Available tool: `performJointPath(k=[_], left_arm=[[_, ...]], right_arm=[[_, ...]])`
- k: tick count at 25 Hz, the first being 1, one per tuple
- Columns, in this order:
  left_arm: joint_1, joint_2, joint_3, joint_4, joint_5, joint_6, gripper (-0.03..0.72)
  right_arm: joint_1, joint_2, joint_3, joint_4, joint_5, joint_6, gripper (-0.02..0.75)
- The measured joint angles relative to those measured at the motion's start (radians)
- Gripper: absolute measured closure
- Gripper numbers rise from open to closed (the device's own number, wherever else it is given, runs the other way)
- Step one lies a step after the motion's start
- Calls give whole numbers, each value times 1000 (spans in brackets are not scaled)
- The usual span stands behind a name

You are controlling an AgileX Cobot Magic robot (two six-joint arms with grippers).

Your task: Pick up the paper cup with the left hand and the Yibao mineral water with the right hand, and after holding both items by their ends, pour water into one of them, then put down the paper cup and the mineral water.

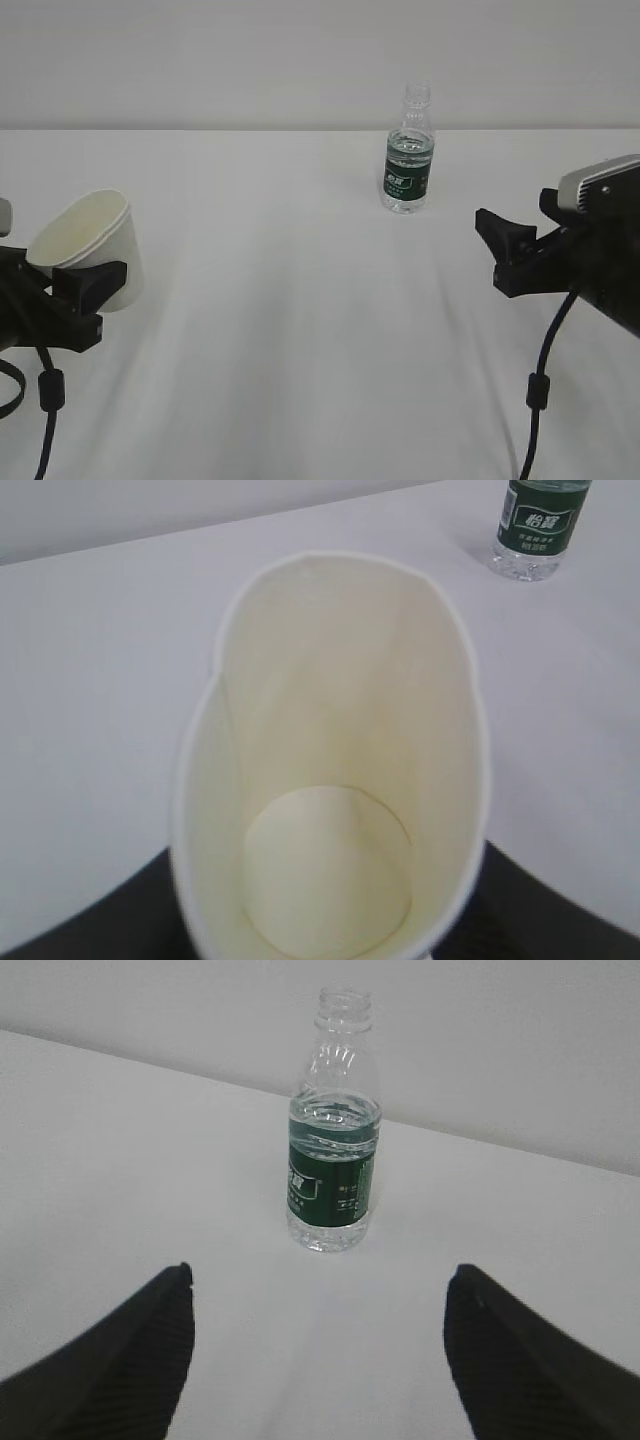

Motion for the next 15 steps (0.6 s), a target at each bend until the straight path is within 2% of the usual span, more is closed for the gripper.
performJointPath(k=[5,6,15], left_arm=[[0,0,0,0,0,0,315],[0,0,0,0,2,0,297],[0,0,0,0,2,1,315]], right_arm=[[0,68,-12,-9,-65,6,147],[0,79,-15,-9,-70,7,147],[0,143,-72,-17,-79,7,147]])
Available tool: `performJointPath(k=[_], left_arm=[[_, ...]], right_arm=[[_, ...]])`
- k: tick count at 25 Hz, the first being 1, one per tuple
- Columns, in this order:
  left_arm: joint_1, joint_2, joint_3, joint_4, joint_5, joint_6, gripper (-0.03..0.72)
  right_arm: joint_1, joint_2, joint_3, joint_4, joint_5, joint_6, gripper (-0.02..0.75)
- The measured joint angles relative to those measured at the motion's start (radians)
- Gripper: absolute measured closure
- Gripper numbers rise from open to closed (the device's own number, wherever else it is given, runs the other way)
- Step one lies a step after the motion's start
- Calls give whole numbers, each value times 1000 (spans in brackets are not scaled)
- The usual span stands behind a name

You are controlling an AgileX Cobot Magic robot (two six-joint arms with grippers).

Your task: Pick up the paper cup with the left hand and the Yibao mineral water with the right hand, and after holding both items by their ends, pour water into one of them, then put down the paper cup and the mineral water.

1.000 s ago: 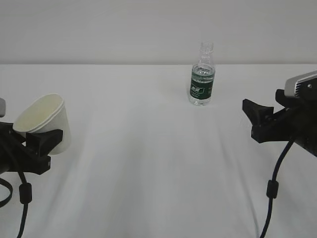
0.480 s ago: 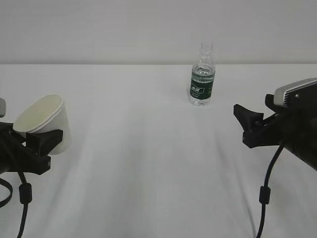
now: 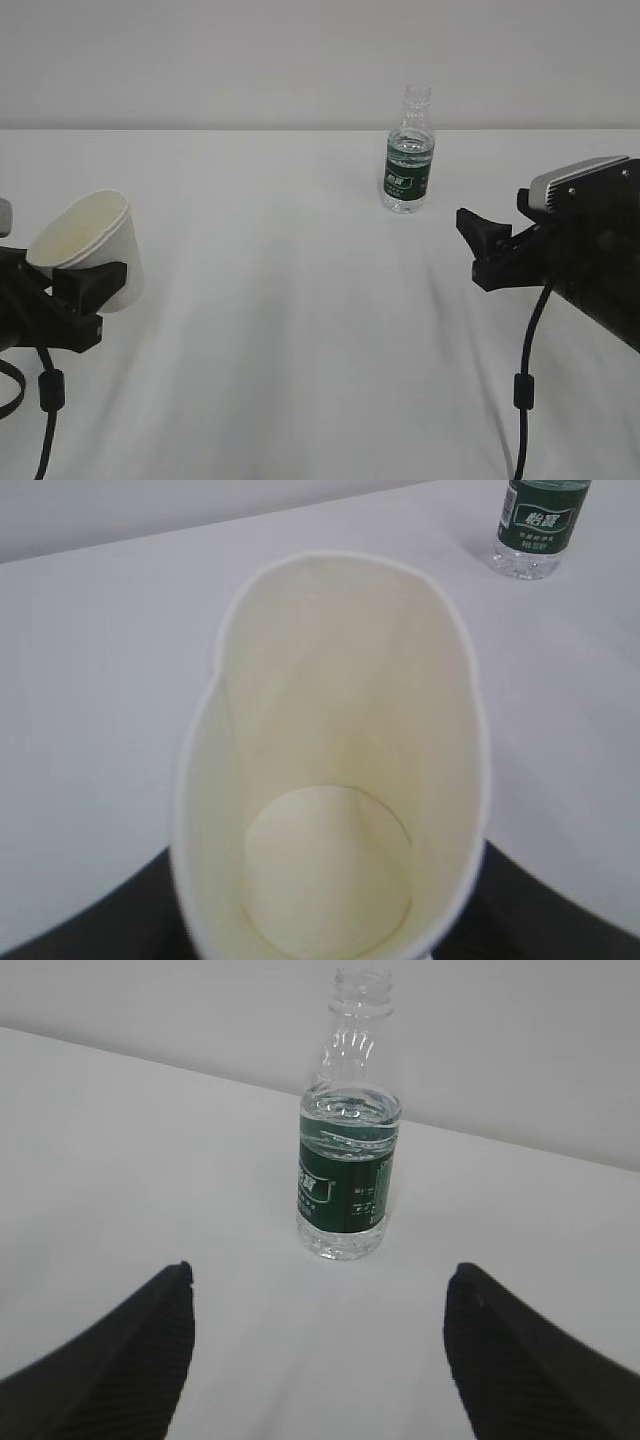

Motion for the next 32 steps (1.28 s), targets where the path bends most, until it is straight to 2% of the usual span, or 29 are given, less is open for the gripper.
performJointPath(k=[32], left_arm=[[0,0,0,0,-2,0,293]], right_arm=[[0,52,-71,-30,-4,2,147]])
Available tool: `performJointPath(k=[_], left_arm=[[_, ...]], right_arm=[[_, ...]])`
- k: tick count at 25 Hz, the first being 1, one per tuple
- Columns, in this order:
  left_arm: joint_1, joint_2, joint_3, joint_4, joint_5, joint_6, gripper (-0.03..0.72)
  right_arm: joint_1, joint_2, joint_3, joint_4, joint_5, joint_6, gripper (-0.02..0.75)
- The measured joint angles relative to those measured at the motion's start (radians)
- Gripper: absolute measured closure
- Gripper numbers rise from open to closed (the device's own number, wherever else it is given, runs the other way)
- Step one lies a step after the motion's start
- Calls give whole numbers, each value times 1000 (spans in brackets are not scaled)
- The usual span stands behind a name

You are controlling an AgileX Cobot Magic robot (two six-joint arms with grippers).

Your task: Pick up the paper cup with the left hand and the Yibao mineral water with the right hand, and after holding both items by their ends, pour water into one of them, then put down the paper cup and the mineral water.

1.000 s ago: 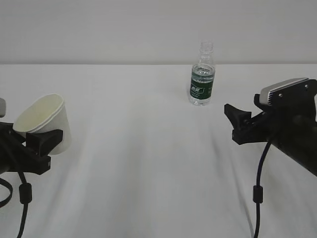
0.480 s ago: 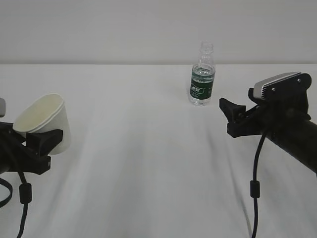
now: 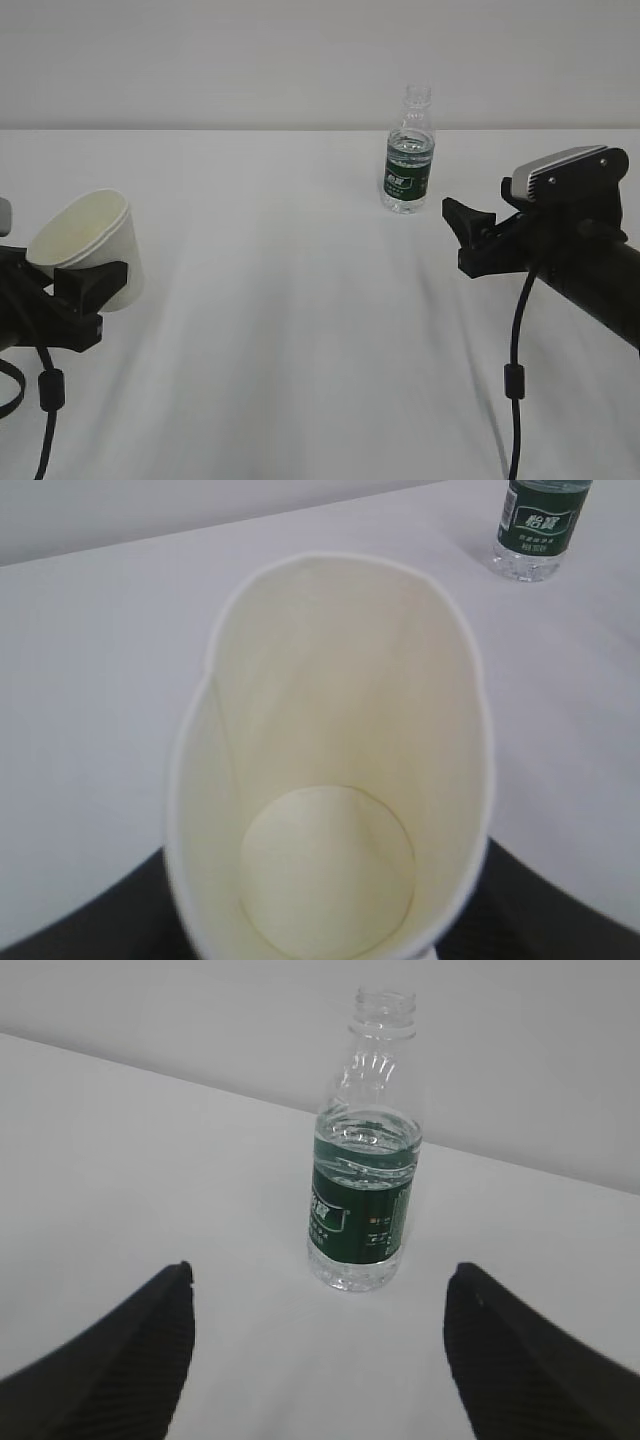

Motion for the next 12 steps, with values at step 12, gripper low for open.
performJointPath(k=[12], left_arm=[[0,0,0,0,0,2,268]], right_arm=[[0,34,-8,-7,-2,0,147]])
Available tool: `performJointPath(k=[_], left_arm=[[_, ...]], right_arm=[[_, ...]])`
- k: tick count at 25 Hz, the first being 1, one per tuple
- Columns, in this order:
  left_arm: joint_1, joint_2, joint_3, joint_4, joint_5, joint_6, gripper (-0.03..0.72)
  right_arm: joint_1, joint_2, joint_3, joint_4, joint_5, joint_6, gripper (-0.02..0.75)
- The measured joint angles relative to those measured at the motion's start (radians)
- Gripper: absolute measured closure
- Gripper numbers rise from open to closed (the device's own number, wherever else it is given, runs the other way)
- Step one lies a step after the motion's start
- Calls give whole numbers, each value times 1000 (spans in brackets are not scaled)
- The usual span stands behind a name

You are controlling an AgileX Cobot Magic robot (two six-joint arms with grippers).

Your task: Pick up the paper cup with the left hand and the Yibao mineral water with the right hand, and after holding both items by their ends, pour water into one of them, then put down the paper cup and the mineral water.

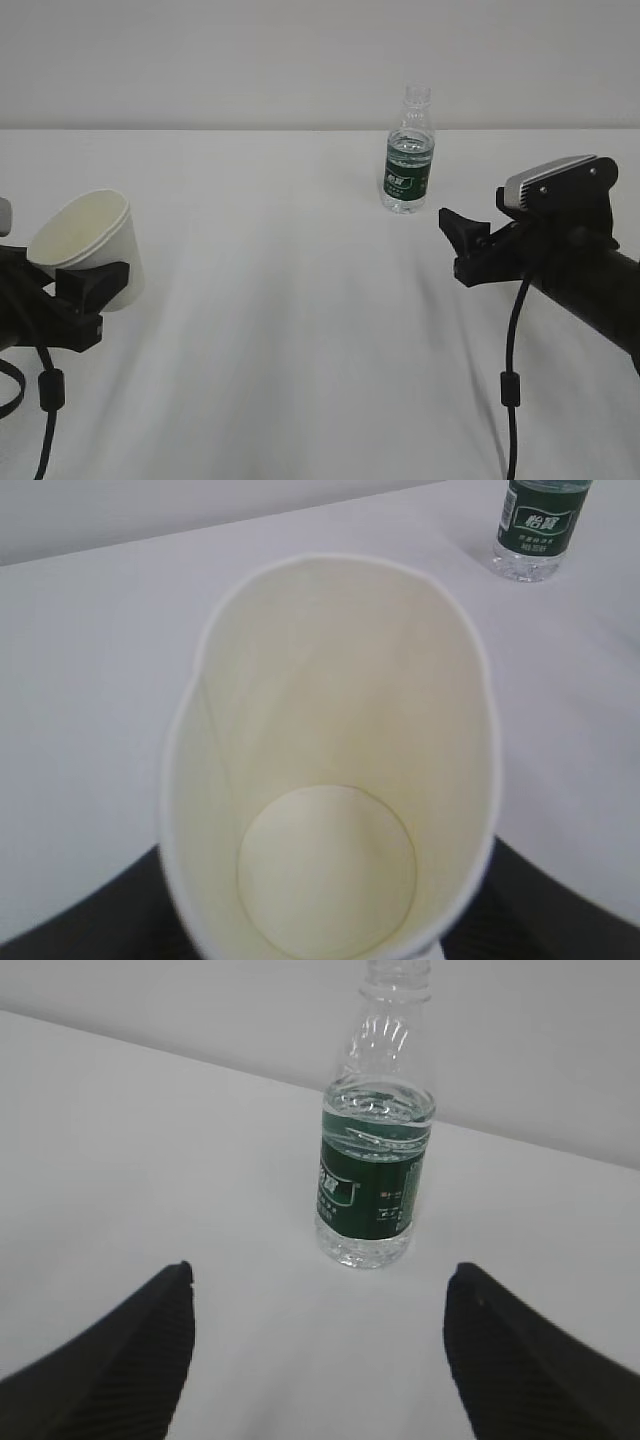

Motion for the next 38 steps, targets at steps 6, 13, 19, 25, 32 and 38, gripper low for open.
performJointPath(k=[6,13,19,25,32,38], left_arm=[[0,0,0,0,0,0,262],[0,0,0,0,0,0,237],[0,0,0,0,0,0,235],[0,0,0,0,0,0,235],[0,0,0,0,0,0,235],[0,0,0,0,-4,0,235]], right_arm=[[0,56,-1,-9,-60,0,147],[0,60,-30,-11,-68,0,148],[0,60,-70,-11,-50,0,148],[0,75,-90,-11,-37,2,150],[0,154,-101,-11,-68,12,156],[0,177,-114,-19,-76,14,155]])
